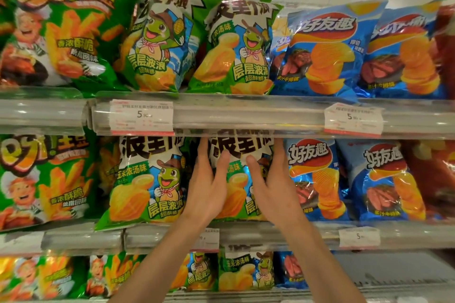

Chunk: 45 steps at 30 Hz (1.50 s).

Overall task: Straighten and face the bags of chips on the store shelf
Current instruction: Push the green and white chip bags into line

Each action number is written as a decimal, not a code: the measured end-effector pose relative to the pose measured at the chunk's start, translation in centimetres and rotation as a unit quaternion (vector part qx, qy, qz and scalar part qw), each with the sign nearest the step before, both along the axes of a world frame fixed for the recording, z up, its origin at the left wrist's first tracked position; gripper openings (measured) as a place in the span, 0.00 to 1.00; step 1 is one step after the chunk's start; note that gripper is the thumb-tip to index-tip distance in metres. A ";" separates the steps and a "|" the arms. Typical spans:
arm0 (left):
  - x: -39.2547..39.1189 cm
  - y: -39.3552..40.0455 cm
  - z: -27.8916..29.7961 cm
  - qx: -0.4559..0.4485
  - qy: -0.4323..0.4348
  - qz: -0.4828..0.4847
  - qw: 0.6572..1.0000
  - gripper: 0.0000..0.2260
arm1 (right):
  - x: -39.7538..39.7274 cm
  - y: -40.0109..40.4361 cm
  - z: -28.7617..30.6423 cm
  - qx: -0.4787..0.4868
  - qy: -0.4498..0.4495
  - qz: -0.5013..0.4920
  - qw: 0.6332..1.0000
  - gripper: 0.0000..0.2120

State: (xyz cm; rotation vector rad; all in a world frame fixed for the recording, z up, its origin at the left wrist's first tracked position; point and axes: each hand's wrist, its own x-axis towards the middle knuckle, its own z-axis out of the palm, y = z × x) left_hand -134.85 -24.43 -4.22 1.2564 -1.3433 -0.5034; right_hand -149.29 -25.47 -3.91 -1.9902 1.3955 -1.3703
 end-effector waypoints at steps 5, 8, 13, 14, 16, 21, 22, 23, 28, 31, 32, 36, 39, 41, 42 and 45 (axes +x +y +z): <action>0.1 -1.5 -0.8 -0.005 -0.076 0.007 0.997 0.23 | 0.1 -1.0 -0.5 -0.006 0.074 0.035 0.997 0.29; 0.1 -2.0 -1.0 -0.014 -0.064 0.016 0.998 0.26 | 0.1 -1.8 -0.4 -0.004 0.057 0.052 0.997 0.30; -0.6 -1.5 -1.9 -0.012 -0.091 0.021 0.996 0.25 | -0.5 -1.5 -1.5 0.007 0.066 0.053 0.996 0.30; -0.7 -1.5 -2.0 -0.012 -0.094 0.020 0.995 0.25 | -0.6 -1.5 -1.7 0.008 0.070 0.051 0.996 0.30; -0.6 -1.5 -1.7 -0.004 -0.096 0.014 0.995 0.24 | -0.6 -1.5 -1.6 0.004 0.075 0.051 0.996 0.30; 0.5 -0.7 -1.3 0.028 -0.113 -0.013 0.993 0.26 | -1.3 -1.0 -1.4 0.019 0.074 0.069 0.995 0.30; 0.8 -0.3 -1.3 0.021 -0.115 -0.017 0.993 0.27 | -1.6 -0.6 -1.4 0.020 0.071 0.069 0.995 0.31; 1.0 0.1 -1.4 0.014 -0.114 -0.018 0.993 0.28 | -2.0 -0.4 -1.6 0.022 0.065 0.069 0.995 0.31; 2.1 2.5 -1.8 0.014 -0.073 -0.013 0.997 0.26 | -4.4 1.4 -3.1 0.020 -0.006 0.073 0.997 0.24; 2.1 4.9 -1.8 -0.008 -0.030 0.009 0.999 0.16 | -5.5 3.0 -3.5 0.028 -0.038 0.062 0.997 0.18; 2.1 5.6 -1.8 -0.014 -0.030 0.025 0.999 0.15 | -5.8 3.5 -3.7 0.032 -0.043 0.065 0.996 0.16; 2.4 8.1 -2.6 0.003 -0.005 0.042 0.999 0.12 | -6.5 4.4 -4.8 0.085 -0.036 0.079 0.993 0.12; 3.3 9.7 -3.5 0.024 0.014 0.056 0.998 0.12 | -6.2 4.9 -5.4 0.113 -0.053 0.086 0.988 0.14; 4.1 10.5 -4.0 0.027 0.025 0.072 0.997 0.12 | -5.7 5.3 -5.7 0.124 -0.062 0.088 0.986 0.16; 4.6 10.8 -4.2 0.027 0.031 0.078 0.996 0.12 | -5.4 5.5 -6.0 0.128 -0.062 0.089 0.986 0.15; 6.2 11.4 -4.2 0.020 0.048 0.077 0.996 0.11 | -4.4 6.3 -6.3 0.138 -0.061 0.081 0.985 0.12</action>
